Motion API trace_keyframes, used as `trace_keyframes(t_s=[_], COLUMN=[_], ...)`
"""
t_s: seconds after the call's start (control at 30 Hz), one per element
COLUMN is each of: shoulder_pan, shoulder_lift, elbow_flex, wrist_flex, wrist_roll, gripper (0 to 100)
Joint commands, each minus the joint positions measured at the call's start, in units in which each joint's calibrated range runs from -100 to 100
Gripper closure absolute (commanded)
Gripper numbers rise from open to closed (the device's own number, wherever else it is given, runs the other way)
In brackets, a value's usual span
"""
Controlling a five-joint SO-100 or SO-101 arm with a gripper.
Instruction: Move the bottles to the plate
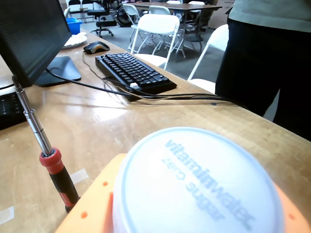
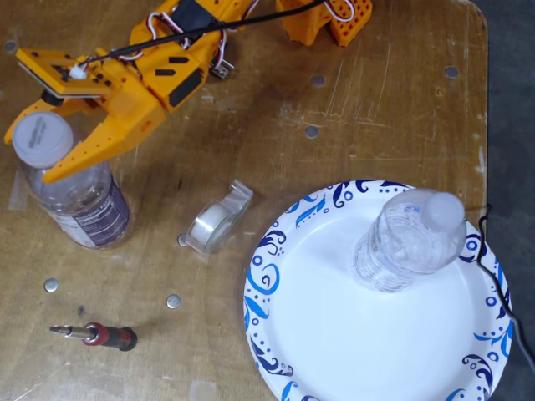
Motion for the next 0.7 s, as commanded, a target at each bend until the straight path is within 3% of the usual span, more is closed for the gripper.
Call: trace_keyframes(t_s=[0.0,0.23,0.53,0.67], shoulder_pan=[0.21,-0.76,-12.83,-19.41], shoulder_lift=[-0.19,-4.32,-24.22,-25.57], elbow_flex=[-2.19,-1.38,-5.98,-13.0], wrist_flex=[-0.6,1.75,29.43,36.56], wrist_roll=[0.11,0.16,0.01,-3.49], gripper=[87,87,87,87])
